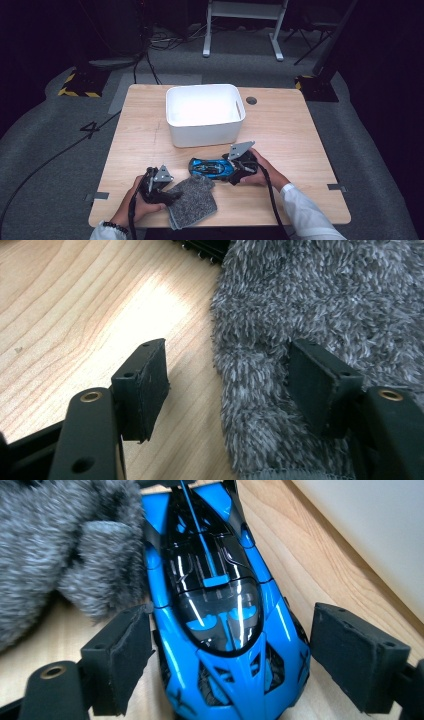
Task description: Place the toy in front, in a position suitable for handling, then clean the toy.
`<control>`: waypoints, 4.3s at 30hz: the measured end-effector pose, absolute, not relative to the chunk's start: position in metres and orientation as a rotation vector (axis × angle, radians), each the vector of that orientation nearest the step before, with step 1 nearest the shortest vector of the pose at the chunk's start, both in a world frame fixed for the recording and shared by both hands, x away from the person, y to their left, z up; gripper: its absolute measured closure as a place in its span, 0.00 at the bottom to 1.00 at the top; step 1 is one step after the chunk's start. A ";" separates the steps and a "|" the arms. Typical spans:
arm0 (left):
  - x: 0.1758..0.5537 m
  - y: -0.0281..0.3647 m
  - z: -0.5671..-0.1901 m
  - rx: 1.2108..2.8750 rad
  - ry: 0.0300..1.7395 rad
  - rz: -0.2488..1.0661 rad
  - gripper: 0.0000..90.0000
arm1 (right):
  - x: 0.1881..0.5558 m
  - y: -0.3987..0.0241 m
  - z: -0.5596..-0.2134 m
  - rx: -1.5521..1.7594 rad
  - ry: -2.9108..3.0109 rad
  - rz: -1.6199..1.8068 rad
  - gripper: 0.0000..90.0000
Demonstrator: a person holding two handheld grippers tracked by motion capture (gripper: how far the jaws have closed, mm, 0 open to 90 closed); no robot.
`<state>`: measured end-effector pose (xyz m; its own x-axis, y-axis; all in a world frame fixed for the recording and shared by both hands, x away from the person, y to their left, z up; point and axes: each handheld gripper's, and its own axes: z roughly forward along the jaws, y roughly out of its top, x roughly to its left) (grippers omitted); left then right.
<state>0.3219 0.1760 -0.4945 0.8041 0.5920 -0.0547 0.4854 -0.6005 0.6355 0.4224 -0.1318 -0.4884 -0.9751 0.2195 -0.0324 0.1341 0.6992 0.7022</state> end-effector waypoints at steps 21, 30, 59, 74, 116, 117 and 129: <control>0.325 0.173 -0.495 2.311 0.844 0.270 0.35 | 0.418 -0.143 -0.495 0.281 2.849 1.050 0.25; 0.337 0.165 -0.494 2.303 0.869 0.342 0.35 | 0.406 -0.193 -0.489 0.323 2.840 0.997 0.25; 0.334 0.120 -0.485 2.320 0.588 0.271 0.18 | 0.360 -0.306 -0.496 0.624 2.728 1.022 0.25; 0.349 0.119 -0.500 2.345 0.637 0.298 0.22 | 0.357 -0.309 -0.500 0.607 2.690 1.065 0.24; 0.358 0.119 -0.487 2.287 0.639 0.331 0.76 | 0.360 -0.291 -0.502 0.472 2.732 1.147 0.26; 0.357 0.117 -0.485 2.274 0.632 0.330 0.76 | 0.359 -0.289 -0.501 0.458 2.740 1.156 0.26; 0.351 0.097 -0.468 2.205 0.511 0.323 0.76 | 0.358 -0.267 -0.498 0.396 2.742 1.153 0.26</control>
